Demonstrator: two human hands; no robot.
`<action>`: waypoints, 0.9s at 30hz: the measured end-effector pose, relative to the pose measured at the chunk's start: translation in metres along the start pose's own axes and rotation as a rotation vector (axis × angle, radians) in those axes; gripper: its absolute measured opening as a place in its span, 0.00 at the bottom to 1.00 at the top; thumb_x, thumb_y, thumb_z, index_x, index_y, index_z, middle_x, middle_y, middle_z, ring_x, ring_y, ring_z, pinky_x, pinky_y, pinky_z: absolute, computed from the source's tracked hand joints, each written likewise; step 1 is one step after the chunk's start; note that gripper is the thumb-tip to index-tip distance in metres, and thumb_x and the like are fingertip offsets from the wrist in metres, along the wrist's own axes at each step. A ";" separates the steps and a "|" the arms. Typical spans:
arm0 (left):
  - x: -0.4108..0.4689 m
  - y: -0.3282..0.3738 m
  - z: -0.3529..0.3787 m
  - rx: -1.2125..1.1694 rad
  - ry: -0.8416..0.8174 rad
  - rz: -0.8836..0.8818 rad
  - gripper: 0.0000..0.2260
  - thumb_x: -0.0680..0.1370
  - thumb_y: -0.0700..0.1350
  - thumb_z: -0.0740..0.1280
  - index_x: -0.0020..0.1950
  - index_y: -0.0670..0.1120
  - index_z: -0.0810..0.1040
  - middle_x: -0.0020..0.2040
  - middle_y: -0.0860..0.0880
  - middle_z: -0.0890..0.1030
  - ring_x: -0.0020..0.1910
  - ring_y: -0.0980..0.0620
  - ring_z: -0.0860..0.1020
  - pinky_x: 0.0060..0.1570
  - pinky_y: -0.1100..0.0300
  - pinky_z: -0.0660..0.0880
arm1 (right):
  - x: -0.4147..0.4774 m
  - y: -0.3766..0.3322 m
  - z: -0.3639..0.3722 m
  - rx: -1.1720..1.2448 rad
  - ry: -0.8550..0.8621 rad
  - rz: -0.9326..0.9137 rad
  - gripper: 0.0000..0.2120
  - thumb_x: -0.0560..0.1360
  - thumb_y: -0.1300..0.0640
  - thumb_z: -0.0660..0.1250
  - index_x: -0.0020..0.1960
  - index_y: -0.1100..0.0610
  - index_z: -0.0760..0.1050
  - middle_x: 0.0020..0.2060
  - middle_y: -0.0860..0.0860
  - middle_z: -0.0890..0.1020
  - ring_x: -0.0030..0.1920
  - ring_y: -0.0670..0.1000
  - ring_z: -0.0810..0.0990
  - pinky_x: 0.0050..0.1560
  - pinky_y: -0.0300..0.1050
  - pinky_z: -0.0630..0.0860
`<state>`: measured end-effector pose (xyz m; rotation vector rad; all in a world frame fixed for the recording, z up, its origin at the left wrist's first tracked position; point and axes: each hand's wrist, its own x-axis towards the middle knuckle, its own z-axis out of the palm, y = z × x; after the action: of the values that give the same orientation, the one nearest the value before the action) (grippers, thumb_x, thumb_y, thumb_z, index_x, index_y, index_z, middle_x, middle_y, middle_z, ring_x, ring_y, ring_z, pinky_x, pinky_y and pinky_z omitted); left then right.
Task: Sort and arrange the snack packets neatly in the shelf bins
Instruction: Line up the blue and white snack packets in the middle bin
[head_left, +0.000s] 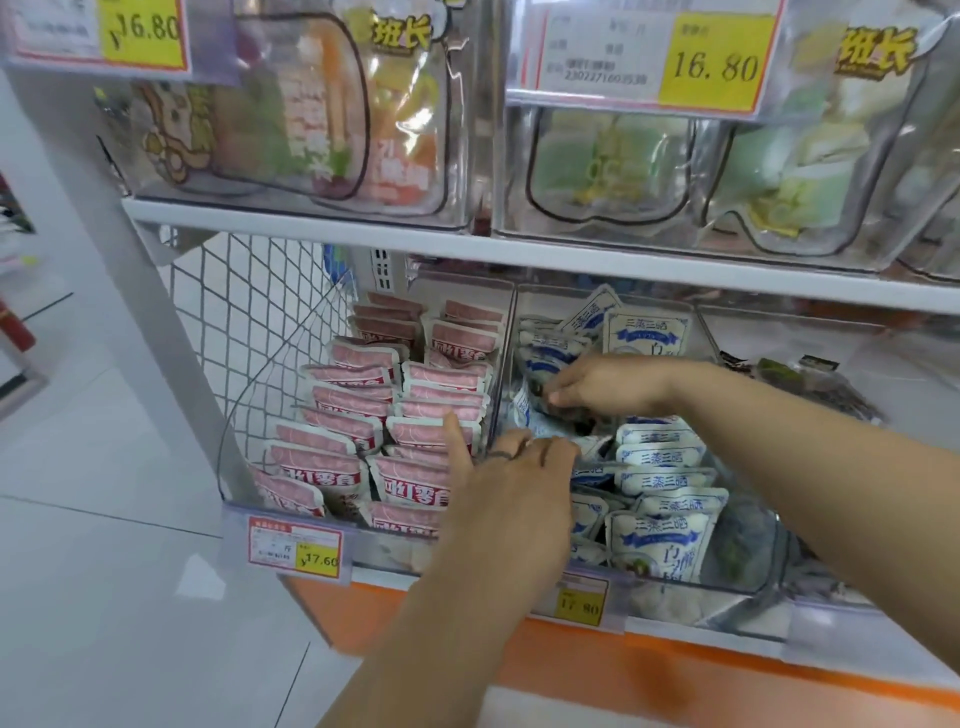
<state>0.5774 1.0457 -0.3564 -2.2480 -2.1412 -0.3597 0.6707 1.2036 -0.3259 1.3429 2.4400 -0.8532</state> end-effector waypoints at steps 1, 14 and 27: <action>0.002 0.000 0.001 -0.003 -0.023 -0.010 0.20 0.75 0.42 0.63 0.67 0.50 0.65 0.59 0.51 0.76 0.64 0.49 0.69 0.65 0.33 0.32 | 0.002 0.000 0.000 0.068 -0.029 0.021 0.13 0.81 0.52 0.55 0.43 0.58 0.71 0.39 0.56 0.73 0.36 0.50 0.67 0.41 0.46 0.65; 0.005 0.002 -0.009 -0.004 -0.078 -0.012 0.29 0.74 0.34 0.59 0.72 0.54 0.61 0.64 0.51 0.74 0.66 0.48 0.69 0.64 0.39 0.26 | 0.017 -0.005 0.010 0.350 -0.179 0.224 0.36 0.77 0.35 0.49 0.73 0.61 0.60 0.65 0.60 0.71 0.61 0.61 0.72 0.50 0.44 0.66; 0.006 0.002 -0.010 -0.003 -0.089 -0.023 0.28 0.75 0.35 0.57 0.73 0.54 0.60 0.64 0.50 0.73 0.66 0.47 0.69 0.62 0.40 0.24 | 0.026 0.008 0.024 0.455 -0.065 0.233 0.18 0.78 0.59 0.61 0.66 0.65 0.70 0.66 0.61 0.72 0.67 0.59 0.70 0.67 0.53 0.69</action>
<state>0.5783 1.0496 -0.3453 -2.2845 -2.2122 -0.2685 0.6608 1.2109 -0.3606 1.6728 2.0576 -1.4160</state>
